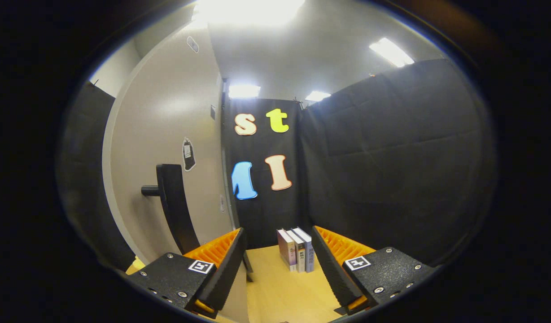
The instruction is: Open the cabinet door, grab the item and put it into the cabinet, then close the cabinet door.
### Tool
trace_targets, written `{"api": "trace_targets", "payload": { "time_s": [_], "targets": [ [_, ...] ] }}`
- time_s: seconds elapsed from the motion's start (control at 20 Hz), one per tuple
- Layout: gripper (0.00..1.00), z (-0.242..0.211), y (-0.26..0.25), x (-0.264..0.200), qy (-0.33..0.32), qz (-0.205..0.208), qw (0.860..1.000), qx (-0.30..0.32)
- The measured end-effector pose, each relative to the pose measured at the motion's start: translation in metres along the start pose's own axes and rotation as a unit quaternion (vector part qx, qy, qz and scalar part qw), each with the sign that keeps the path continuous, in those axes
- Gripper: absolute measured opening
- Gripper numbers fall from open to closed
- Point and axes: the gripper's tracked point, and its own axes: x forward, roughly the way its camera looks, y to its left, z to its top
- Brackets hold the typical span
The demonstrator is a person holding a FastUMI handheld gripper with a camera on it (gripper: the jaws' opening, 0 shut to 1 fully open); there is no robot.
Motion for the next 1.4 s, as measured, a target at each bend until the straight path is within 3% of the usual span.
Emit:
{"api": "trace_targets", "payload": {
  "time_s": [0.85, 1.4],
  "targets": [
    [0.92, -0.004, 0.172, 0.011, 0.011, 0.104, 0.994, 0.012],
    [0.93, -0.024, 0.243, 0.04, 0.036, 0.144, 0.989, 0.013]
  ]
}}
